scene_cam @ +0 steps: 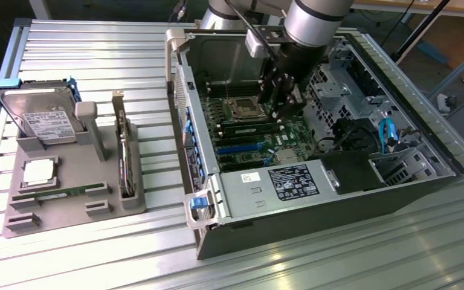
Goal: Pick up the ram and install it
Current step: 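Insert the ram into the slot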
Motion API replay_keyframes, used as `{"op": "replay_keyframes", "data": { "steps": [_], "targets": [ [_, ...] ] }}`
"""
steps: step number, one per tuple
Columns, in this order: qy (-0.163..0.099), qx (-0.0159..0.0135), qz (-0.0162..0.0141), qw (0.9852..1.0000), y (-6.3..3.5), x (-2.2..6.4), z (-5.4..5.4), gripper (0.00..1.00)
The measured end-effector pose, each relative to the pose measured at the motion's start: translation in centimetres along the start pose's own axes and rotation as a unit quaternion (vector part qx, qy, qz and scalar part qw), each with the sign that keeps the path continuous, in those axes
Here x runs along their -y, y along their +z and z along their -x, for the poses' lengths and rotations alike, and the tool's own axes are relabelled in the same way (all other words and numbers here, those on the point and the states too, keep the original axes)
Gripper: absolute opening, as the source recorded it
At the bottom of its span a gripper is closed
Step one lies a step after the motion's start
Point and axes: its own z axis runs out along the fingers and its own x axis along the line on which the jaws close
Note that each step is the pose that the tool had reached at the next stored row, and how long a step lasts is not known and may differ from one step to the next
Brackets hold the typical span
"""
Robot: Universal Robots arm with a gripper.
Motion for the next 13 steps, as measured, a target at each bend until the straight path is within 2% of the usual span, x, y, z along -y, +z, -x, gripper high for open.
{"op": "replay_keyframes", "data": {
  "steps": [3,7,8,9,11,13],
  "targets": [
    [0.000,-0.0009,0.0000,1.0000,-0.53,-0.01,0.01,0.57],
    [0.000,-0.0010,0.0000,1.0000,-0.54,-0.02,0.00,0.56],
    [0.000,-0.0010,0.0000,1.0000,-0.54,-0.02,0.00,0.43],
    [0.000,-0.0010,0.0000,1.0000,-0.54,-0.02,0.00,0.43],
    [0.000,-0.0010,0.0000,1.0000,-0.55,-0.01,0.00,0.18],
    [0.000,-0.0010,0.0000,1.0000,-0.54,-0.02,0.00,0.18]
  ]
}}
